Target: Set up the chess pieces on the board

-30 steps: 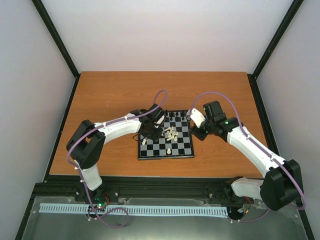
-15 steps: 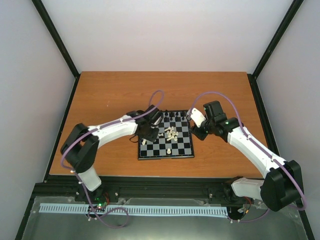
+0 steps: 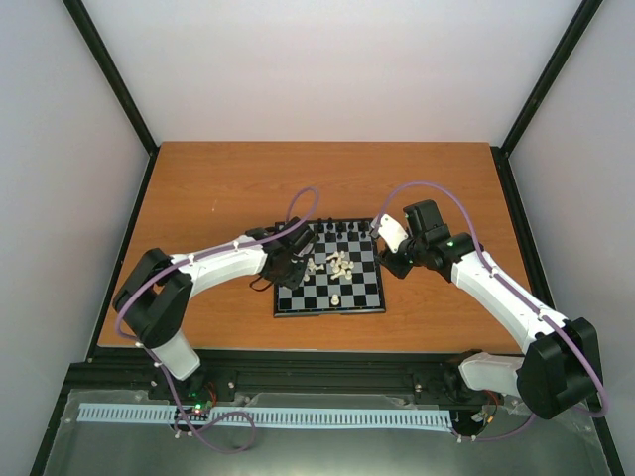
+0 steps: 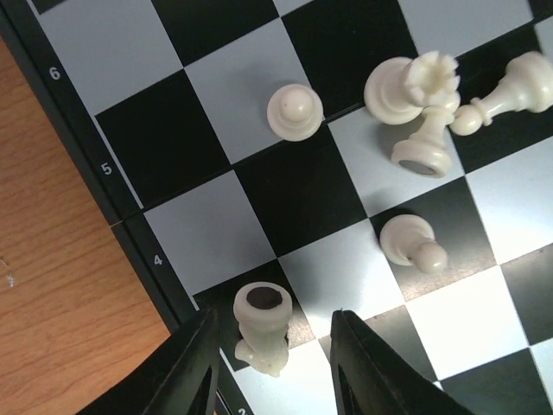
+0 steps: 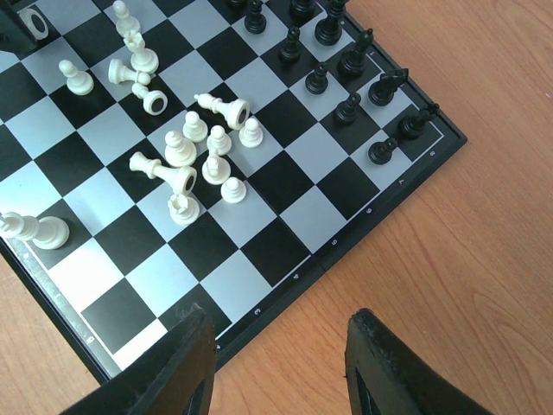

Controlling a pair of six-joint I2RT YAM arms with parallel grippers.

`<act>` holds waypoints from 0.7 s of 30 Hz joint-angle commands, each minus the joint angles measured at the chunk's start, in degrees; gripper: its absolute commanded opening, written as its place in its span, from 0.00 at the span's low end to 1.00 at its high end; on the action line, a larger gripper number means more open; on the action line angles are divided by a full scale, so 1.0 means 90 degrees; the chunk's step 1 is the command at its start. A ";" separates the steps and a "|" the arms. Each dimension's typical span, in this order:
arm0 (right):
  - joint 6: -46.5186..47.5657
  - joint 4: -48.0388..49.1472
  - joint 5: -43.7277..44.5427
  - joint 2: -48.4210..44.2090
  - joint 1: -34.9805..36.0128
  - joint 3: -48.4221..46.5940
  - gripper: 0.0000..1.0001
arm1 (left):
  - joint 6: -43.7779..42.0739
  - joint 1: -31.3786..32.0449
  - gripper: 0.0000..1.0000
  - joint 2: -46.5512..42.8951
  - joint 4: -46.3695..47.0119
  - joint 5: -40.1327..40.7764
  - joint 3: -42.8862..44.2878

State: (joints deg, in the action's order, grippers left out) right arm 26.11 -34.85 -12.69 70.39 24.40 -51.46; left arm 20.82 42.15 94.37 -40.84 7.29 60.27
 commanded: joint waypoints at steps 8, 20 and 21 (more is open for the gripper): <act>0.0067 0.0083 -0.0109 0.0050 -0.0026 0.0044 0.43 | 0.0020 -0.0094 0.32 0.0284 0.0128 -0.0227 -0.0074; 0.0077 0.0082 -0.0125 0.0069 -0.0031 0.0053 0.43 | -0.0197 0.0205 0.21 0.0321 0.0544 -0.0924 -0.0178; 0.0071 0.0082 -0.0131 0.0077 -0.0028 0.0054 0.43 | -0.0179 0.0238 0.20 0.0303 0.0602 -0.0956 -0.0212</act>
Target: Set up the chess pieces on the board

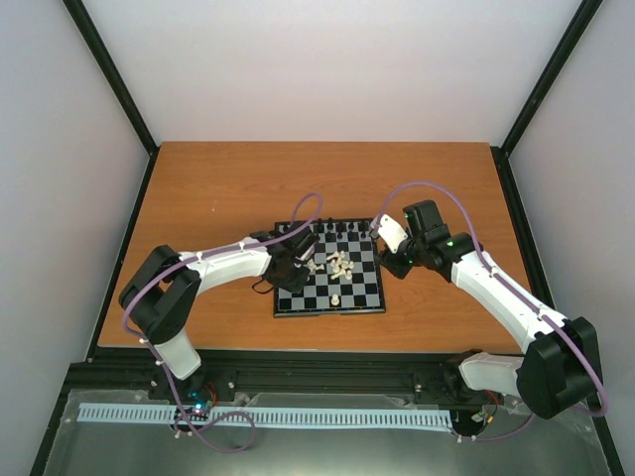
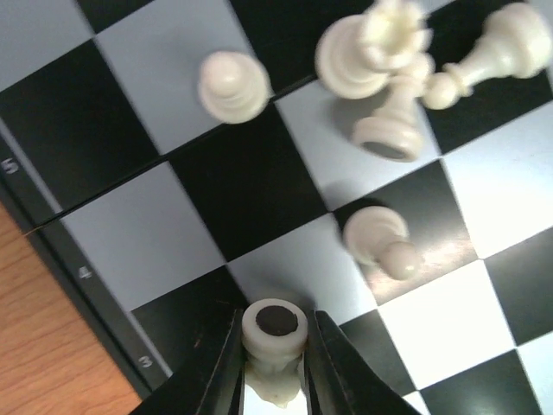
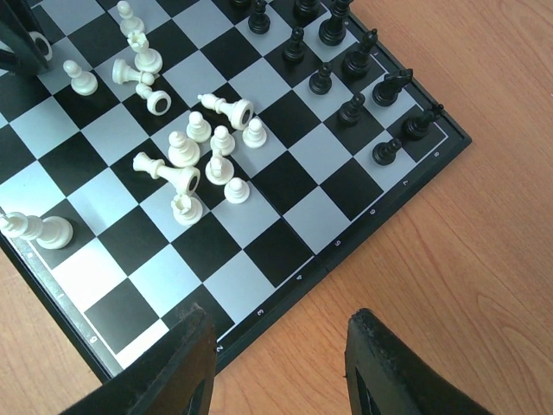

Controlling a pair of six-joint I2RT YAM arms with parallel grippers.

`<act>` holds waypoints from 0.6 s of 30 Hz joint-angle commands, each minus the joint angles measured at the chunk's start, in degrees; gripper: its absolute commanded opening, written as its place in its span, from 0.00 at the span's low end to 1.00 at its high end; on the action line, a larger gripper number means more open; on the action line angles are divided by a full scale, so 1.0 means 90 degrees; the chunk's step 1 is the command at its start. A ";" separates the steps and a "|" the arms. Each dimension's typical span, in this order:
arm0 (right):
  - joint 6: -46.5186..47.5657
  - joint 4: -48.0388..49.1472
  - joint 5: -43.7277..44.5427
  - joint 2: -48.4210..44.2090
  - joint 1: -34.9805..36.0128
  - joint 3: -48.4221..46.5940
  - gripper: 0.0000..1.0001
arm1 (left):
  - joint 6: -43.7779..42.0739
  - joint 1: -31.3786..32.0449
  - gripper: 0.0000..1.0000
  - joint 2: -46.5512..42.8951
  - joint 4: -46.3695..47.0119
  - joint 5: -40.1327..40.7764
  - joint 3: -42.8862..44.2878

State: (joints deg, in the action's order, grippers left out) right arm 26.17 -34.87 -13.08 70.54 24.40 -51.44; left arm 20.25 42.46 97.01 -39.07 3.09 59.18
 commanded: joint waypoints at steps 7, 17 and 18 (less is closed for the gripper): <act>0.0052 0.0054 -0.0174 0.0103 -0.0027 0.0028 0.43 | -0.0065 0.0225 0.23 -0.0291 0.0570 -0.0543 -0.0375; 0.0050 -0.0013 -0.0385 0.0189 -0.0028 -0.0009 0.43 | 0.0083 0.0231 0.31 -0.0458 0.0641 -0.0365 -0.0773; 0.0051 -0.0007 -0.0388 0.0198 -0.0026 -0.0011 0.43 | 0.0084 0.0233 0.30 -0.0483 0.0660 -0.0344 -0.0799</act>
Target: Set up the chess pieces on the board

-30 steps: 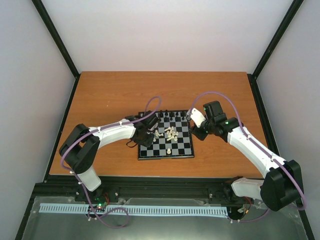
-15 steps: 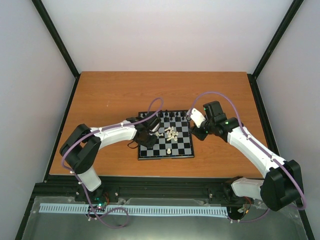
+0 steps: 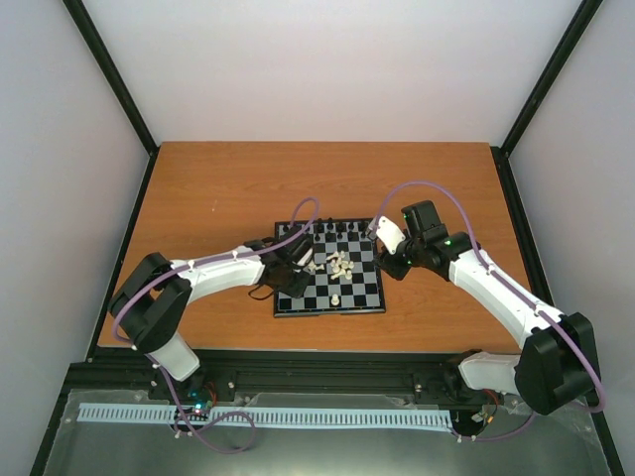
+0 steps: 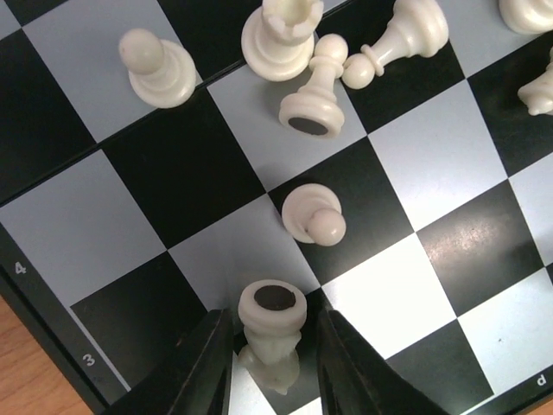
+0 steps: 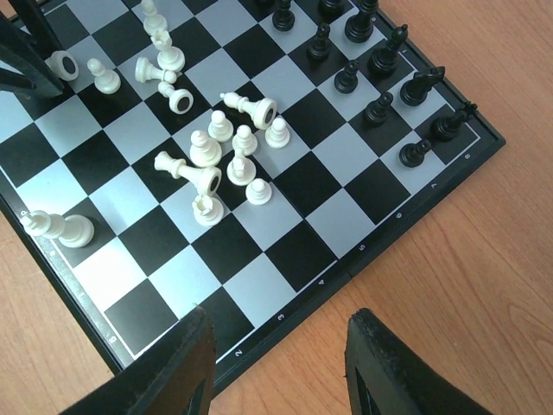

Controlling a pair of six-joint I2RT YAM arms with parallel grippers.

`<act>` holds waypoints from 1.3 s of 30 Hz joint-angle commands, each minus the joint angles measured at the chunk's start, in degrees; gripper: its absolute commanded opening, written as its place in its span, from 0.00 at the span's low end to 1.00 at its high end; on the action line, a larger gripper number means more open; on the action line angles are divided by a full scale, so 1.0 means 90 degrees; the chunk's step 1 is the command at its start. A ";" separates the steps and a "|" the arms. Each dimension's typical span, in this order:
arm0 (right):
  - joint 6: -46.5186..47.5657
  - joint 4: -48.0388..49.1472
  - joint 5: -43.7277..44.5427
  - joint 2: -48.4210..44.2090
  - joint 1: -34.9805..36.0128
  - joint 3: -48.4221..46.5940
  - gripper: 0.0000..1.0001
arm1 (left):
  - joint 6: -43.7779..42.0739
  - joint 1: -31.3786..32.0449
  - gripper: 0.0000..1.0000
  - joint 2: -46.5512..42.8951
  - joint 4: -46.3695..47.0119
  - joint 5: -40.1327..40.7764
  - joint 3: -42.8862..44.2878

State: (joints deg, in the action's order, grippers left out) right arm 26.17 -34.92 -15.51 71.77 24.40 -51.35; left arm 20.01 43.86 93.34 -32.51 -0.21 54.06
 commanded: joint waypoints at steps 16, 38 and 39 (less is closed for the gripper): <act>0.0890 -0.0673 -0.1982 0.0147 -0.0028 -0.0521 0.41 | 0.0049 0.0088 0.13 -0.0512 0.0266 -0.0460 -0.0464; 0.3197 0.0610 -0.0836 0.0582 0.1413 -0.0705 0.45 | -0.1319 -0.0829 0.12 0.0007 -0.1610 -0.4030 0.1931; 0.3221 0.0656 -0.0771 0.0641 0.1439 -0.0709 0.45 | -0.1343 -0.0830 0.13 0.0048 -0.1587 -0.4169 0.1924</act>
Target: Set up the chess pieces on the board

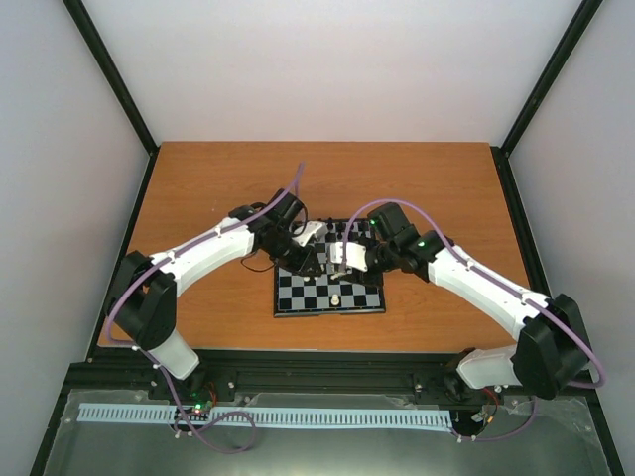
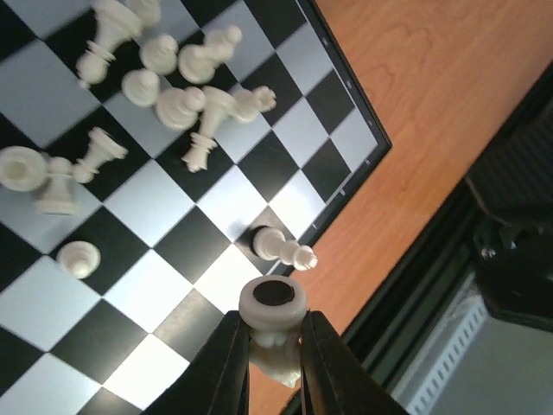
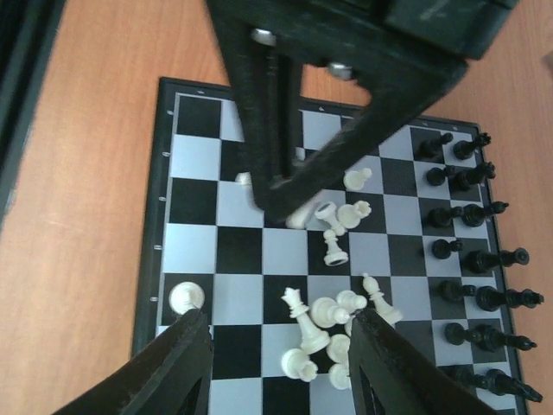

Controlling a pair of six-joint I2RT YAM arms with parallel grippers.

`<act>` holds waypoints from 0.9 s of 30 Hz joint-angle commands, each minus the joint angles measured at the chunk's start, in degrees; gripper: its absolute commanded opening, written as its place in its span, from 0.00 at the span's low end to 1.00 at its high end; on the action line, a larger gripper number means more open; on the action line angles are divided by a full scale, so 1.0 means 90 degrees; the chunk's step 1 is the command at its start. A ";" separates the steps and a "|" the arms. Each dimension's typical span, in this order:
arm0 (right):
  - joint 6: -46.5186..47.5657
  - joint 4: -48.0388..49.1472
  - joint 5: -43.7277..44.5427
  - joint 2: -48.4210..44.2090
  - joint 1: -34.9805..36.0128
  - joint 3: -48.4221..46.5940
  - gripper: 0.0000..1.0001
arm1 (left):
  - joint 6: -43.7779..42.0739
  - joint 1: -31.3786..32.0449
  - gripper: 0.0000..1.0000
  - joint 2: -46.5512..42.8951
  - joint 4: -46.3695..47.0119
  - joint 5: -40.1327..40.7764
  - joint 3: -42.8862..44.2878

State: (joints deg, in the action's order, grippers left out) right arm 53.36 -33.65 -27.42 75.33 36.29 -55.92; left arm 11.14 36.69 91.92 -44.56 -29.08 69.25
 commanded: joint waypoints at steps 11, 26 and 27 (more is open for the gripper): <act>0.0769 0.0179 0.0519 0.0675 0.0513 -0.0450 0.46 | -0.0439 -0.0077 0.13 0.0304 -0.0129 -0.1714 0.0198; 0.0664 0.0395 0.0886 0.0778 0.0902 -0.0186 0.40 | -0.0378 -0.0184 0.13 0.0275 0.0095 -0.2406 0.0089; 0.0641 0.0414 0.0905 0.0772 0.0908 -0.0170 0.37 | -0.0383 -0.0188 0.13 0.0284 0.0096 -0.2412 0.0088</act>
State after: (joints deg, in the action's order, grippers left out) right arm 59.13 -31.27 -20.64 82.02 43.44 -58.33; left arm 8.54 35.35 94.65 -44.91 -47.46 69.25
